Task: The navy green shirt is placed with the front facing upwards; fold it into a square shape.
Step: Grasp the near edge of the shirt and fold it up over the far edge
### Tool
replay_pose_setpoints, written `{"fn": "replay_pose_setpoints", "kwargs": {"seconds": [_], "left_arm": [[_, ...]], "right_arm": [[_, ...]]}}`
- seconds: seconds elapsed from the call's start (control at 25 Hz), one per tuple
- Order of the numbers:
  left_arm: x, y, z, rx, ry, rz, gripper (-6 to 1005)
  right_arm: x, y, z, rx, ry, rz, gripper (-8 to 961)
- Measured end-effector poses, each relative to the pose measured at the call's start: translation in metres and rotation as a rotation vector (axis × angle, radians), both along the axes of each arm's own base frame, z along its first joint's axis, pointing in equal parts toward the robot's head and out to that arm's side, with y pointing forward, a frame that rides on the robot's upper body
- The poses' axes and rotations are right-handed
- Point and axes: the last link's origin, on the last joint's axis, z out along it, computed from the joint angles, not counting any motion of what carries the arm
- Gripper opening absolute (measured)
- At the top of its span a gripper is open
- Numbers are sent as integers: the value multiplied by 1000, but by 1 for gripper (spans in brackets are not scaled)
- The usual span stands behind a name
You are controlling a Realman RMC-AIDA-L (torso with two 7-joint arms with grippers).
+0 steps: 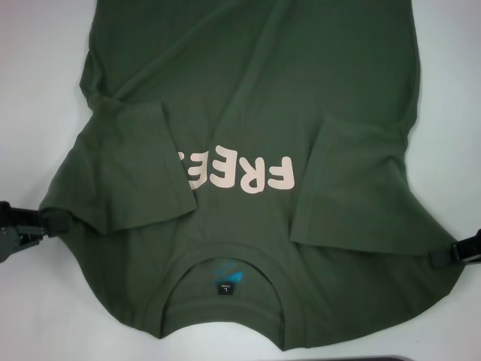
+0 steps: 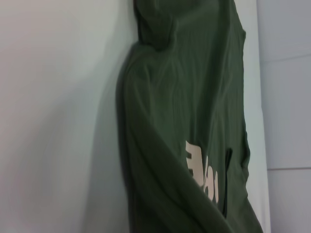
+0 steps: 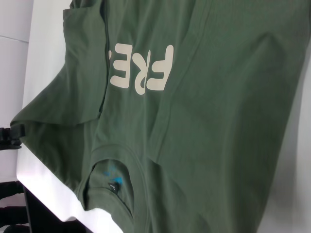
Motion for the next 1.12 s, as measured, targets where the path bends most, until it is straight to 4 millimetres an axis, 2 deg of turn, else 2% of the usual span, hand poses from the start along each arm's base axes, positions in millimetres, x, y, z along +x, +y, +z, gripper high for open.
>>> {"fn": "replay_pose_setpoints", "kwargs": {"seconds": [0.24,0.48,0.6,1.12], "left_arm": [[1,-5,-5,-112,57,-54,23],[0,-20,-12,-213,75,-67,23],[-4,-28,-9,-217,80,-54,23],[-7,-33,-1,-223,91,-51,23]], "right_arm": [[2,-2,12,-50,-39,11,13],[3,-7,28,-82,-90,2,12],[6,-8,37,-77,-108,-9,12],[9,-8,49,-60,-121,-21,12]]}}
